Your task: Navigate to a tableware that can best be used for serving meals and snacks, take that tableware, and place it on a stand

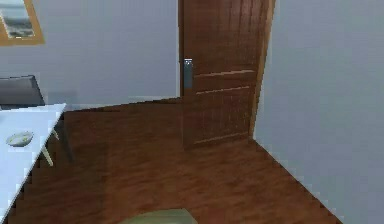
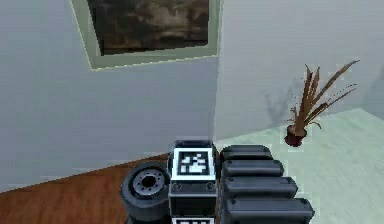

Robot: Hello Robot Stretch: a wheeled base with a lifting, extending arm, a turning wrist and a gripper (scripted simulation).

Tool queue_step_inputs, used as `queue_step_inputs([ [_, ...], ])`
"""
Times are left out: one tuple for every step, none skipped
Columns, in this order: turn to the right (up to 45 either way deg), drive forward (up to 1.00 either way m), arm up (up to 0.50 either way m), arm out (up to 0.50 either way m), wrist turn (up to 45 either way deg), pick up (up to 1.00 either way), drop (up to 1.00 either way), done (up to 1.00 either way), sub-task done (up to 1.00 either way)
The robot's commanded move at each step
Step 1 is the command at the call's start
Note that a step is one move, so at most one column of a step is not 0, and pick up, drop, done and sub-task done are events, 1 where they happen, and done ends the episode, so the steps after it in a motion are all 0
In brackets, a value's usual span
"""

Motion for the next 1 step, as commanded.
queue_step_inputs([
  [0.0, 0.1, 0.0, 0.0, 0.0, 0.0, 0.0, 0.0, 0.0],
])
